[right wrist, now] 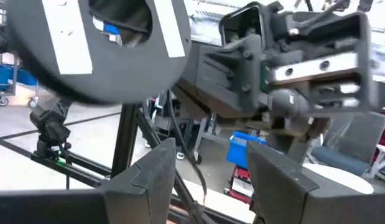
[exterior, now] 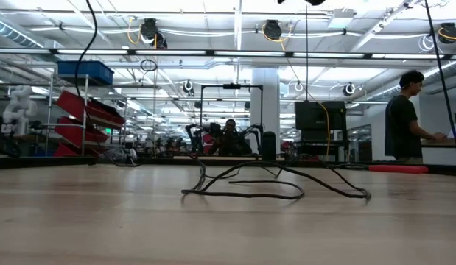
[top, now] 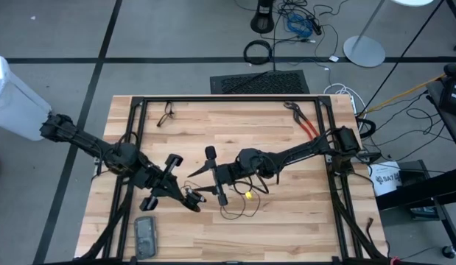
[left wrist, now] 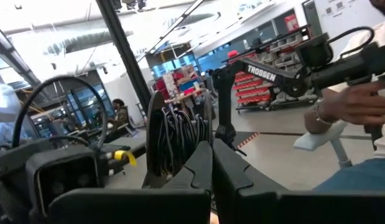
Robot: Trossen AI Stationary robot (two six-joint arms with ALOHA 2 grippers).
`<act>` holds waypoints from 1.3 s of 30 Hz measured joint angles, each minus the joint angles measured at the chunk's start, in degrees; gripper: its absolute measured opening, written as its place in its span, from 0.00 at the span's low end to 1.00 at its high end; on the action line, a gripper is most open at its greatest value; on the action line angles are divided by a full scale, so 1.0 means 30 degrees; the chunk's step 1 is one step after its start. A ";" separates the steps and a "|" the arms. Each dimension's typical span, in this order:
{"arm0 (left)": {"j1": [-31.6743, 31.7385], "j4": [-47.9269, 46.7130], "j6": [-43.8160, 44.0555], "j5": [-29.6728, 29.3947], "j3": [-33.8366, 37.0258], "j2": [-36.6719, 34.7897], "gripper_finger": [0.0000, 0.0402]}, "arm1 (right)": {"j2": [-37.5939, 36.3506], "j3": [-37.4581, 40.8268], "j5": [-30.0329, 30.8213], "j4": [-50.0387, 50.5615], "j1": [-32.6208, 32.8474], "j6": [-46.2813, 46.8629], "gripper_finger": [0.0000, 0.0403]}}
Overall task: Coil cords
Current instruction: Uncoil the black cable wire from the spool
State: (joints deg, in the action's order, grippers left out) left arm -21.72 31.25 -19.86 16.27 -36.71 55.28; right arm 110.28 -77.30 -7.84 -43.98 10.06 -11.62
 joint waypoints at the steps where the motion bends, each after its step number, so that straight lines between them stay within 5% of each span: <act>1: 0.0000 0.0021 0.0000 -0.0014 0.0000 0.0078 0.00 | 0.0157 -0.0205 0.0005 0.0102 0.0049 0.0010 0.45; 18: 0.0000 0.0295 0.0525 -0.0022 -0.0007 0.0199 0.00 | 0.1540 -0.1574 0.0000 0.1324 0.0037 -0.0346 0.42; 24: 0.0000 0.0278 0.0985 -0.0022 -0.0007 0.0148 0.00 | 0.1529 -0.1574 -0.0001 0.1783 -0.0093 -0.0415 0.30; 32: 0.0000 0.0198 0.1005 -0.0016 -0.0007 0.0148 0.00 | 0.1293 -0.1574 0.0202 0.2554 -0.0362 -0.0189 0.02; 39: -0.0021 -0.1679 0.1057 0.1095 -0.0007 0.0133 0.00 | -0.1058 -0.1574 0.2120 0.7246 -0.0412 -0.1014 0.00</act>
State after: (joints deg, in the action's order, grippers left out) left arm -21.78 26.21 -16.69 19.56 -36.73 55.68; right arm 107.11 -82.02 -1.48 -22.25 8.83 -14.66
